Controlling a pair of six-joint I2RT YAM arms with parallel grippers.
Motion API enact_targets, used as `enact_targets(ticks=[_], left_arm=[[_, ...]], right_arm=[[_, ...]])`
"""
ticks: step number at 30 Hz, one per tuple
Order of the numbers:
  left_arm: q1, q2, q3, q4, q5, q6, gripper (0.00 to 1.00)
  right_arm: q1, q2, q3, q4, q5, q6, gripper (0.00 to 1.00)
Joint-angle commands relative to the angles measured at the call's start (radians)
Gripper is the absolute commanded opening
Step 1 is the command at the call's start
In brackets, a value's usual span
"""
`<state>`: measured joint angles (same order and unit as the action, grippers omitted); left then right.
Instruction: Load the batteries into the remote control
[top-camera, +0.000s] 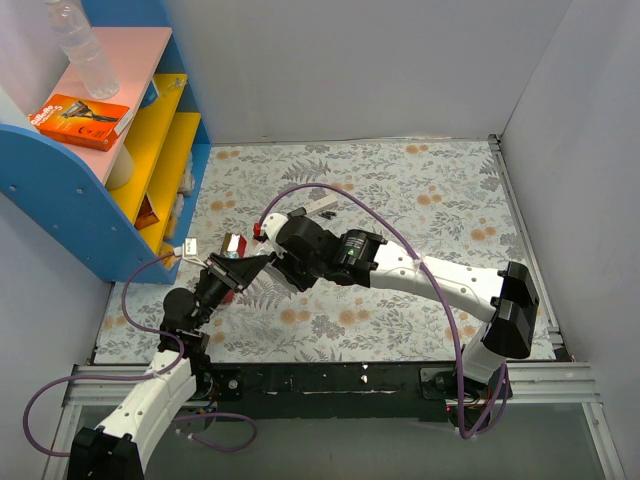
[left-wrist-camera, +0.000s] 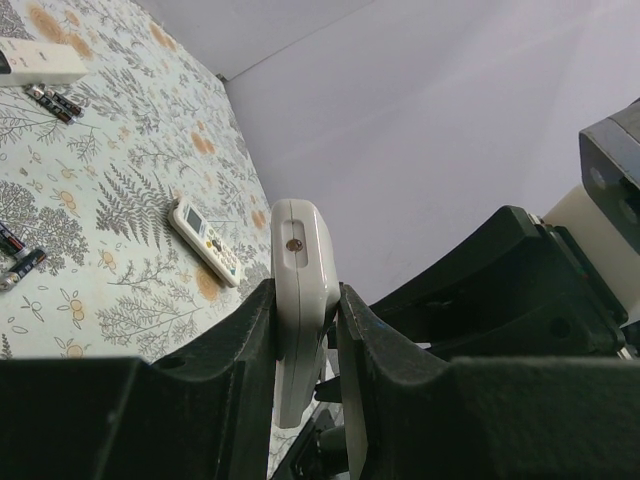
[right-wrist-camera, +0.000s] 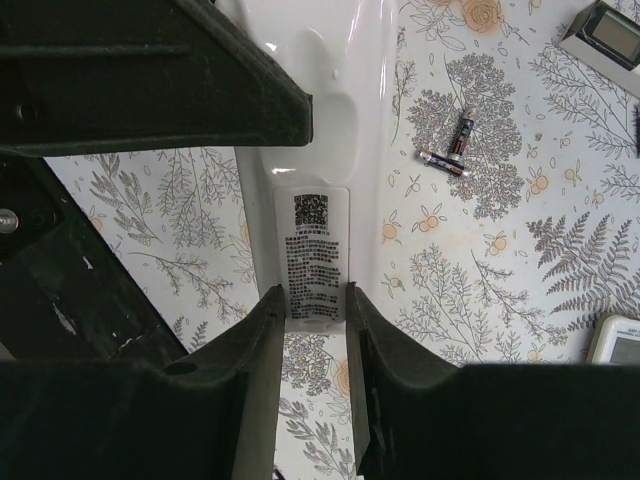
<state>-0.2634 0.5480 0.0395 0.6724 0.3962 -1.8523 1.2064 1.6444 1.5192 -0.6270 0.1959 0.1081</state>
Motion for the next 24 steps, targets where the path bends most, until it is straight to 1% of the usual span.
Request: enact_targets(ticks=[1,10,14,16,17,19,20,22,24], left_arm=[[-0.02,-0.023,-0.116,0.087,0.033,-0.11,0.0],[-0.02,-0.025,-0.124,0.075,0.004,-0.14,0.0],[-0.02,-0.028,-0.128,0.067,0.001,-0.145,0.0],[-0.02,-0.034,-0.13,0.062,-0.003,-0.147,0.0],[-0.02,-0.034,-0.13,0.055,-0.005,-0.147,0.0],[-0.02,-0.039,-0.132,0.049,-0.01,-0.147,0.0],[-0.02,-0.04,-0.133,0.044,-0.01,-0.148,0.0],[-0.02,-0.042,-0.133,0.041,-0.011,-0.147,0.0],[-0.02,-0.042,-0.133,0.038,-0.011,-0.147,0.0]], right_arm=[[0.001,-0.001,0.029,0.099,-0.013,0.002,0.31],[0.001,-0.003,0.029,0.082,-0.009,-0.005,0.38],[0.001,-0.008,0.024,0.079,-0.007,-0.008,0.43],[-0.001,-0.011,0.021,0.079,-0.009,-0.007,0.44],[0.001,-0.011,0.021,0.078,-0.009,-0.007,0.46],[-0.001,-0.015,0.019,0.078,-0.009,-0.007,0.46],[0.001,-0.017,0.018,0.079,-0.004,-0.007,0.48],[-0.001,-0.024,0.015,0.081,-0.004,-0.004,0.5],[-0.002,-0.04,0.006,0.09,0.005,0.004,0.55]])
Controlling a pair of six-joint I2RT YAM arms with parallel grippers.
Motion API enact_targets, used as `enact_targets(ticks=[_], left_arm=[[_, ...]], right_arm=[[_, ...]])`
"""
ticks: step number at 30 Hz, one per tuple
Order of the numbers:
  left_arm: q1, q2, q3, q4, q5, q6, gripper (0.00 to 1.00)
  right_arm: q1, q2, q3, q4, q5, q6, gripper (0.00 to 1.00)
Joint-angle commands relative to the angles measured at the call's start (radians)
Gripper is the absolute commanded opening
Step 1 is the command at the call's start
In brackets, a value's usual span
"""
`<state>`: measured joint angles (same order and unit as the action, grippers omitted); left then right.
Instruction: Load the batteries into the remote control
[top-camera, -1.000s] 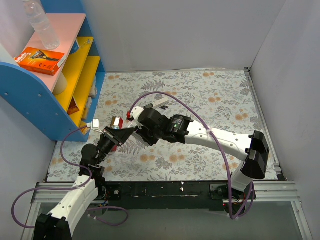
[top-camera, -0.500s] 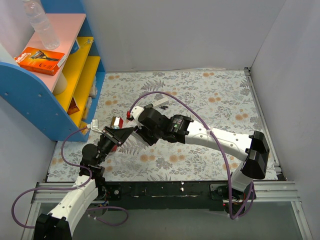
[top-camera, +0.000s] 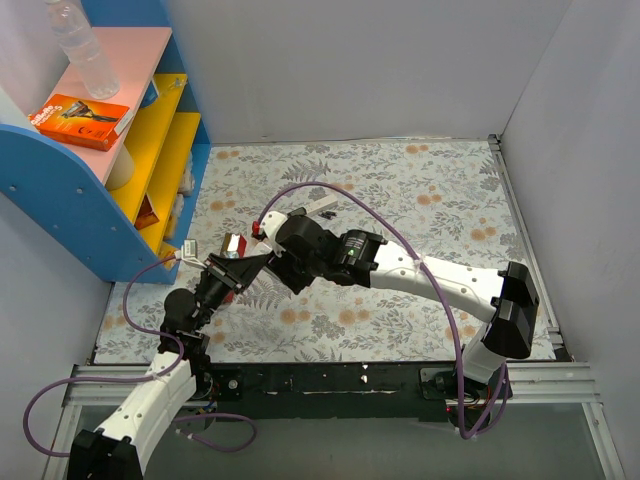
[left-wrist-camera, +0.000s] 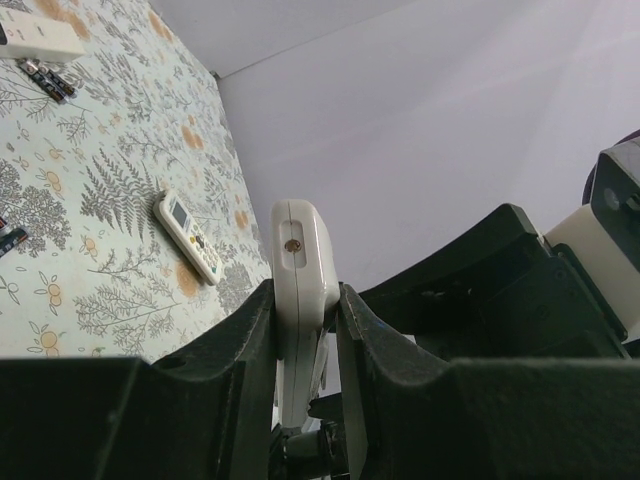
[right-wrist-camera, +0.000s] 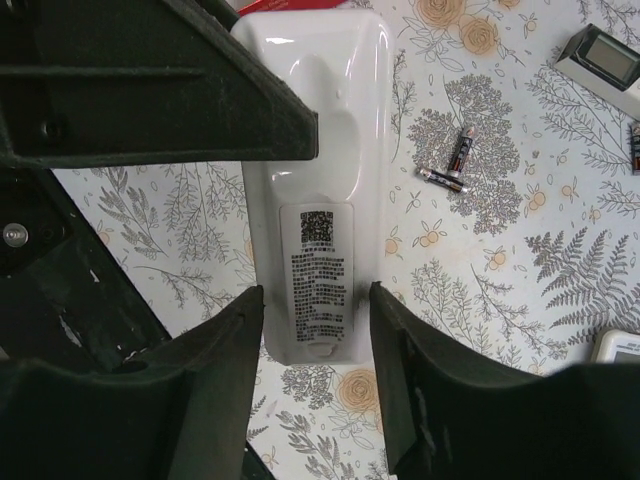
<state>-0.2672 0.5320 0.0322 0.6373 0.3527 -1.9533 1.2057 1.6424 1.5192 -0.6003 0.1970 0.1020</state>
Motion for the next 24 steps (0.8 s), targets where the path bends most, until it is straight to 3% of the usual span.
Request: enact_targets(ticks=[1,5,8,13,20,24], left_arm=[[-0.017,-0.027,-0.127,0.073,0.034,-0.045,0.0],[-0.015,-0.032,-0.132,0.075,0.034,-0.047,0.0],[-0.017,-0.036,-0.133,0.073,0.034,-0.048,0.0],[-0.017,-0.044,-0.129,0.075,0.037,-0.052,0.0],[-0.017,-0.052,-0.129,0.099,0.043,-0.071,0.0],[-0.017,-0.052,-0.123,0.116,0.051,-0.087,0.0]], right_arm=[[-0.001,-0.047,-0.001,0.08,0.005,0.013,0.57],[-0.011,-0.104,-0.054,0.147,0.004,0.028,0.71],[-0.018,-0.15,-0.1,0.203,-0.019,0.044,0.77],[-0.057,-0.222,-0.175,0.284,-0.09,0.083,0.79],[-0.162,-0.315,-0.33,0.46,-0.381,0.169,0.8],[-0.199,-0.332,-0.398,0.514,-0.462,0.211,0.8]])
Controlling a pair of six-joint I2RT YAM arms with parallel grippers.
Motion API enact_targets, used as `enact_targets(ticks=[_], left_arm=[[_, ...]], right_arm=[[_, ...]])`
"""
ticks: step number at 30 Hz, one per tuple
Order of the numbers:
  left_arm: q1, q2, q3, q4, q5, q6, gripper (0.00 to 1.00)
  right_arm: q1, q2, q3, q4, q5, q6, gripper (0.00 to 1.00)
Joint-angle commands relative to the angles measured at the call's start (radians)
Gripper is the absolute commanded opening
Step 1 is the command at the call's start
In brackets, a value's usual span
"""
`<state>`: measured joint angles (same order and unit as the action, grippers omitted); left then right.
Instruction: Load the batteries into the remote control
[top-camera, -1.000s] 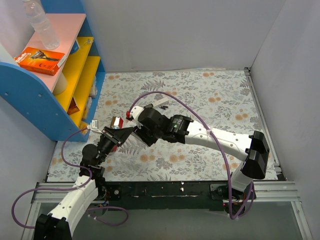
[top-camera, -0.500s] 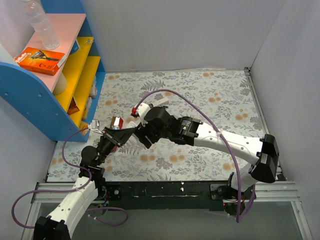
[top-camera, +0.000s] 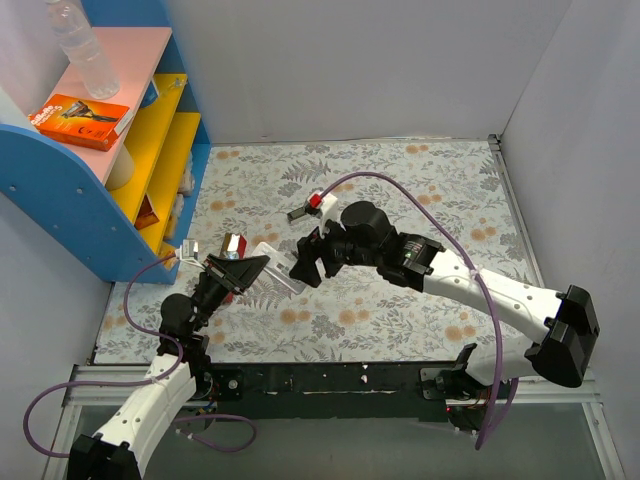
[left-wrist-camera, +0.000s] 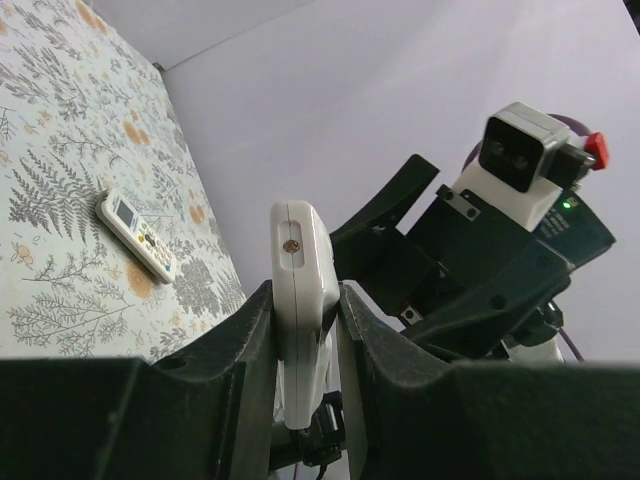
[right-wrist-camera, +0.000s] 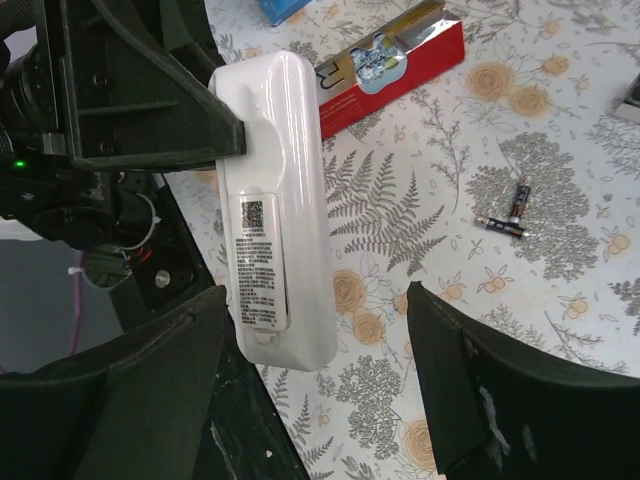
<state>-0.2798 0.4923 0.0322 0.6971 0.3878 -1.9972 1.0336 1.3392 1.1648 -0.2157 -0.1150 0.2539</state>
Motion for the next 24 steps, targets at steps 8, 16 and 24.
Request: enact_targets(ticks=[8,16,24], left_arm=[[-0.004,-0.001,-0.109,0.111,0.034,-0.072,0.0],[-0.004,0.006,-0.1,0.166,0.052,-0.1,0.0],[-0.004,0.046,-0.095,0.242,0.082,-0.1,0.0]], right_arm=[[-0.093,-0.014,-0.149,0.266,-0.317,0.142,0.74],[-0.159,0.02,-0.271,0.501,-0.511,0.262,0.38],[-0.164,0.041,-0.287,0.57,-0.574,0.306,0.1]])
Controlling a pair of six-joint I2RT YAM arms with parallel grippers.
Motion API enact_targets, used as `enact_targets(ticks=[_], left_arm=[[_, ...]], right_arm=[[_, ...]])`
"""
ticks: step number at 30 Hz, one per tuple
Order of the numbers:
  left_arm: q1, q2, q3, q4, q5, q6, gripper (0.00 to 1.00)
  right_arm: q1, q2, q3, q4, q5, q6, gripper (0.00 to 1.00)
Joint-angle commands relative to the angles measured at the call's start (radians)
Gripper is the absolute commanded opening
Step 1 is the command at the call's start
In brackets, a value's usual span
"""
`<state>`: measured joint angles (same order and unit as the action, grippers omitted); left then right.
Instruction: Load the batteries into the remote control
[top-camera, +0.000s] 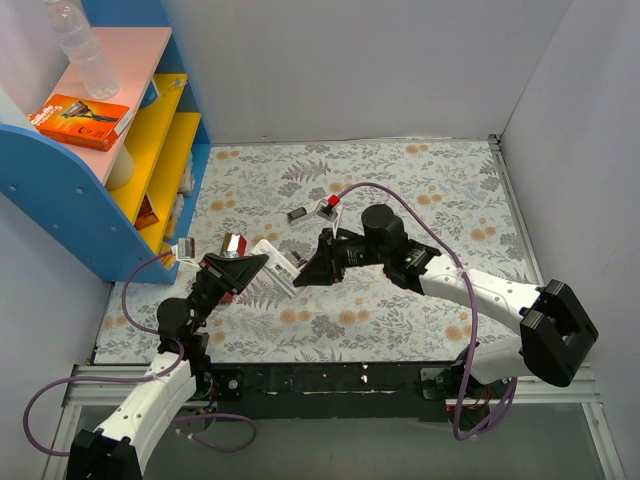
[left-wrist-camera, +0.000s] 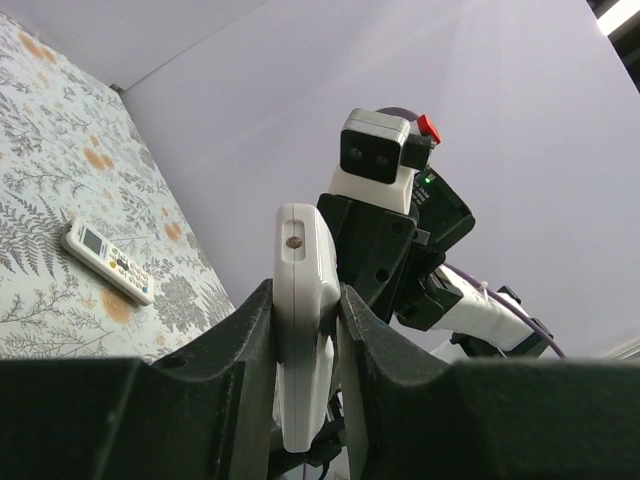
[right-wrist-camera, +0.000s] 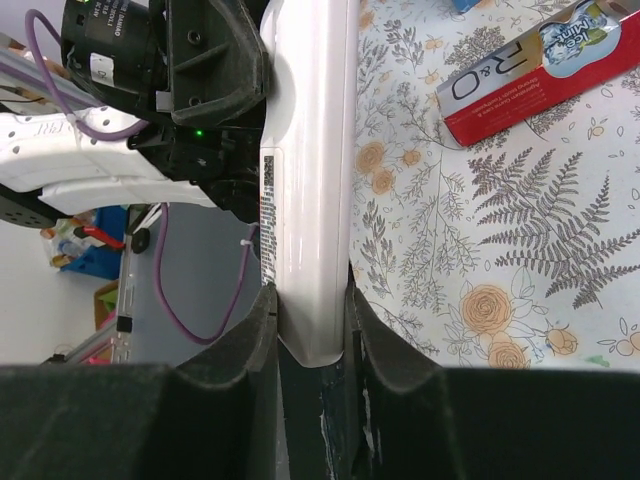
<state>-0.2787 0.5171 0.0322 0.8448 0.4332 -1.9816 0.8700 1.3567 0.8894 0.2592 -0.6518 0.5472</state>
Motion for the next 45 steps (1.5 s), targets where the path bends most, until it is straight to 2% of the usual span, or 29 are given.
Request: enact_targets(ticks=[1,4,5,6,8,13,16,19,21,25,26,28,29,30,31,32,33,34,35,37,38,40,41,45], left_arm=[[-0.005,0.029,-0.098,0.108,0.041,-0.115,0.0],[-0.005,0.038,-0.101,0.119,0.045,-0.108,0.0],[-0.005,0.041,-0.101,0.116,0.05,-0.105,0.0],[-0.005,0.04,-0.101,0.114,0.052,-0.099,0.0],[-0.005,0.038,-0.101,0.103,0.056,-0.083,0.0],[-0.007,0.024,-0.097,0.057,0.064,-0.043,0.0],[-0.005,0.017,-0.094,0.043,0.067,-0.03,0.0],[-0.005,0.011,-0.078,0.008,0.073,-0.007,0.0],[-0.005,0.001,-0.06,-0.024,0.073,0.024,0.02],[-0.005,-0.038,0.0,-0.22,0.055,0.113,0.17],[-0.005,-0.057,0.015,-0.258,0.047,0.134,0.32],[-0.005,-0.075,0.079,-0.408,0.026,0.218,0.5],[-0.005,-0.086,0.11,-0.468,-0.009,0.255,0.67],[-0.005,-0.104,0.138,-0.528,-0.036,0.288,0.72],[-0.005,-0.114,0.165,-0.653,-0.063,0.355,0.77],[-0.005,-0.121,0.232,-0.718,-0.13,0.387,0.81],[-0.005,-0.13,0.264,-0.778,-0.166,0.417,0.89],[-0.005,-0.132,0.302,-0.903,-0.2,0.45,0.93],[-0.005,-0.134,0.366,-0.955,-0.239,0.505,0.97],[-0.005,-0.131,0.432,-1.071,-0.324,0.567,0.98],[-0.005,-0.129,0.458,-1.102,-0.347,0.626,0.98],[-0.005,-0.138,0.521,-1.168,-0.413,0.674,0.98],[-0.005,-0.144,0.535,-1.181,-0.421,0.697,0.98],[-0.005,-0.189,0.542,-1.205,-0.539,0.765,0.98]], right_arm=[[0.0,0.028,-0.01,0.1,-0.046,0.016,0.11],[0.0,0.032,-0.012,0.129,-0.065,0.031,0.29],[0.0,0.03,-0.009,0.136,-0.068,0.034,0.4],[0.0,0.032,-0.006,0.143,-0.068,0.036,0.43],[0.0,0.038,0.002,0.152,-0.071,0.045,0.47],[0.0,0.061,0.014,0.212,-0.108,0.077,0.47],[0.001,0.068,0.014,0.216,-0.115,0.082,0.42],[0.0,0.062,0.006,0.207,-0.121,0.073,0.16],[0.0,0.048,0.009,0.175,-0.106,0.037,0.11],[-0.011,0.01,0.016,0.066,-0.057,-0.041,0.01],[-0.015,-0.008,0.016,0.01,-0.033,-0.062,0.01],[-0.032,-0.025,0.022,-0.059,0.006,-0.128,0.01],[-0.038,-0.042,0.023,-0.095,0.055,-0.156,0.01],[-0.048,-0.053,0.025,-0.179,0.087,-0.182,0.01],[-0.052,-0.06,0.029,-0.225,0.127,-0.217,0.01],[-0.054,-0.076,0.036,-0.257,0.218,-0.283,0.01],[-0.055,-0.083,0.037,-0.358,0.269,-0.318,0.01],[-0.055,-0.09,0.037,-0.394,0.327,-0.349,0.01],[-0.055,-0.099,0.031,-0.432,0.457,-0.399,0.01],[-0.055,-0.103,0.023,-0.509,0.578,-0.441,0.01],[-0.055,-0.106,0.014,-0.521,0.703,-0.461,0.01],[-0.055,-0.105,-0.023,-0.531,0.818,-0.509,0.01],[-0.055,-0.097,-0.033,-0.532,0.924,-0.521,0.01],[-0.055,-0.044,-0.078,-0.528,1.109,-0.544,0.01]])
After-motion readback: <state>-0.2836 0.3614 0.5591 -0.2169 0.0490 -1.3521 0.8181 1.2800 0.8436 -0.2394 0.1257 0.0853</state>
